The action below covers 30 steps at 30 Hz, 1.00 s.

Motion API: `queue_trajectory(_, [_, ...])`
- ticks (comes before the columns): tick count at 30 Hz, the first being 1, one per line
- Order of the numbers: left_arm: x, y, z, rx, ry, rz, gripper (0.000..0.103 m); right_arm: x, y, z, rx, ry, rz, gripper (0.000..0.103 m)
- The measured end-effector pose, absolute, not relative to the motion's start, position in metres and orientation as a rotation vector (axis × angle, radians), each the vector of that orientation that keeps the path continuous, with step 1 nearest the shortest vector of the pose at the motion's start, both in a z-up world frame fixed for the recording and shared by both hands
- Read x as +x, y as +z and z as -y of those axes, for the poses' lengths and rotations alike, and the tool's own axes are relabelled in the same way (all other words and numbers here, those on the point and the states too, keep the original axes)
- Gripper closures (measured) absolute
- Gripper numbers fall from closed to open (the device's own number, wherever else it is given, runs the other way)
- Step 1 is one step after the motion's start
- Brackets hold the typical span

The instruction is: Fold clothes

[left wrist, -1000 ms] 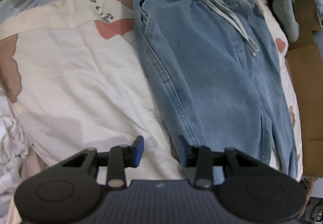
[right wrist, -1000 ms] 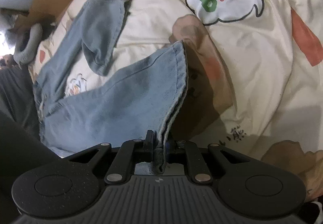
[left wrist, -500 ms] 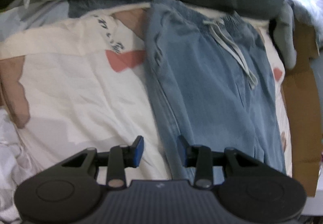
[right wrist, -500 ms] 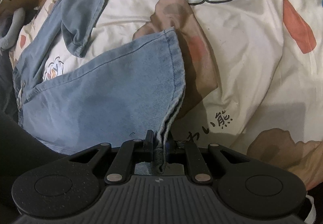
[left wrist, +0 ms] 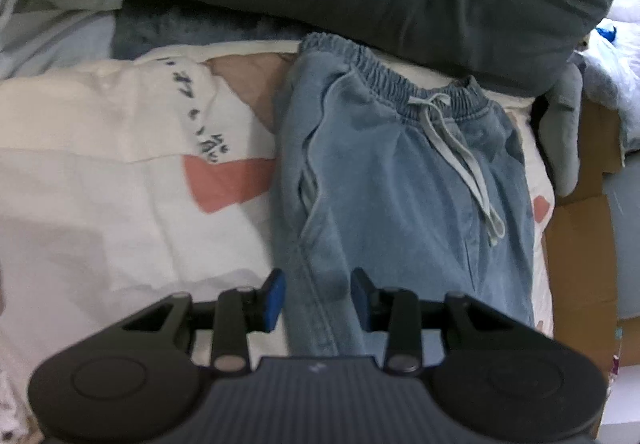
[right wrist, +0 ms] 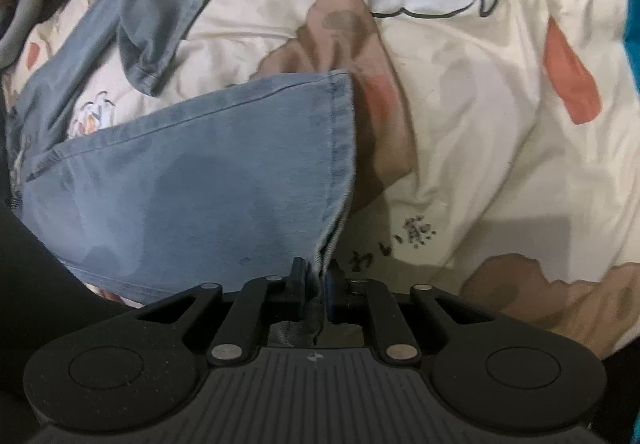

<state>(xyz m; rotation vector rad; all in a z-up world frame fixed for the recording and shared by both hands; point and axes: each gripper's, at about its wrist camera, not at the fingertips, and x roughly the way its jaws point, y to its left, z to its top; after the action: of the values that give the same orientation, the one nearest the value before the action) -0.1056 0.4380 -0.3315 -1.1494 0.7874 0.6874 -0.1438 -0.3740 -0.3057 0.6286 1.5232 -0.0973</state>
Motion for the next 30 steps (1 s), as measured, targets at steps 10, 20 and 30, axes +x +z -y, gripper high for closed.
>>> queue_trajectory(10, [-0.086, -0.346, -0.438, -1.061, 0.695, -0.928, 0.093, -0.15, -0.31, 0.376, 0.627, -0.125, -1.57, 0.101])
queue_trajectory(20, [-0.121, -0.324, -0.448, -1.038, 0.723, -0.976, 0.082, -0.159, -0.325, 0.386, 0.643, -0.168, -1.605, 0.102])
queue_trajectory(30, [-0.095, -0.291, -0.444, -0.973, 0.717, -0.961, 0.076, -0.127, -0.304, 0.401, 0.597, -0.151, -1.452, 0.068])
